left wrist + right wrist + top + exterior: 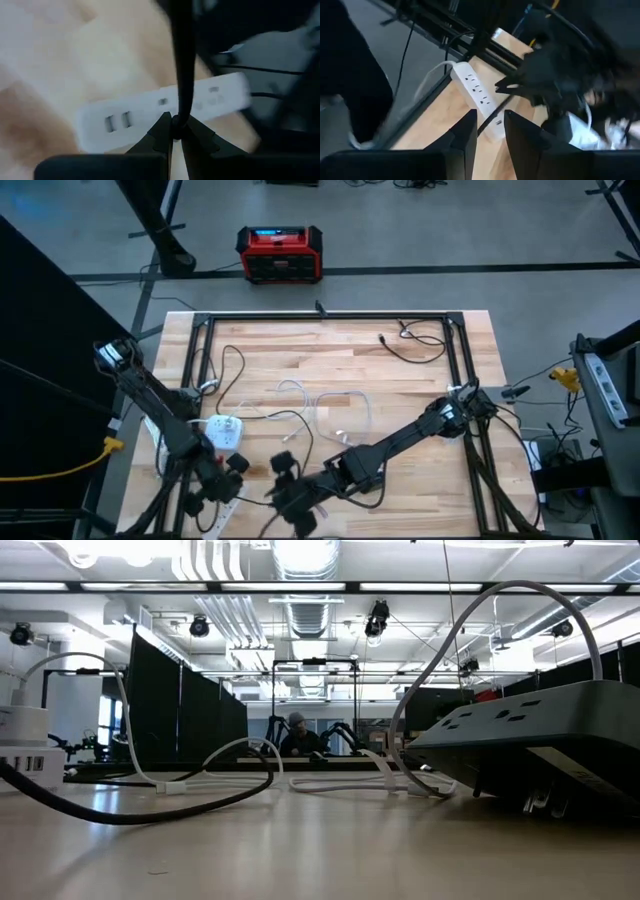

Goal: Insert USB
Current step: Insert the middle left black charger cable into the bottom white outlet extension

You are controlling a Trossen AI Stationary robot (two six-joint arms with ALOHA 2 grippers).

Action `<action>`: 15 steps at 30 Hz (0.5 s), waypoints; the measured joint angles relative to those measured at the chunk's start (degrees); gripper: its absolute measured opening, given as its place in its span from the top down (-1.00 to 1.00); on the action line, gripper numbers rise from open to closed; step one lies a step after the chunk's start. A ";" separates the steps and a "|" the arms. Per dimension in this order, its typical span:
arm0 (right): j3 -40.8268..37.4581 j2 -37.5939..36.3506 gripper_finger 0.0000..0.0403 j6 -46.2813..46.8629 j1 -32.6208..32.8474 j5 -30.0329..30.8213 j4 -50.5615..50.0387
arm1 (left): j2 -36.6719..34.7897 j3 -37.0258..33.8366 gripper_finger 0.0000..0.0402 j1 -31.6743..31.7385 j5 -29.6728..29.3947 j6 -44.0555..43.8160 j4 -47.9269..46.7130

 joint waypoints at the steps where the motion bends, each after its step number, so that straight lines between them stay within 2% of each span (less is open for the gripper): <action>1: 0.00 0.39 0.59 -2.80 0.17 -0.05 0.71 | 0.00 0.00 0.93 0.85 2.76 0.47 0.24; 4: -0.02 1.72 0.60 -9.90 0.70 0.85 2.52 | -0.07 0.00 0.93 3.58 8.79 1.27 2.03; 7: -0.02 3.08 0.55 -12.48 1.32 8.97 4.93 | -0.11 -0.06 0.93 5.55 12.56 1.35 3.49; 9: -0.02 3.72 0.47 -13.18 1.54 12.89 4.52 | -0.11 -0.13 0.93 6.50 13.67 1.33 3.81; 15: -0.04 4.32 0.12 -21.33 2.18 14.81 4.89 | -0.11 -0.20 0.93 7.08 15.84 1.15 4.31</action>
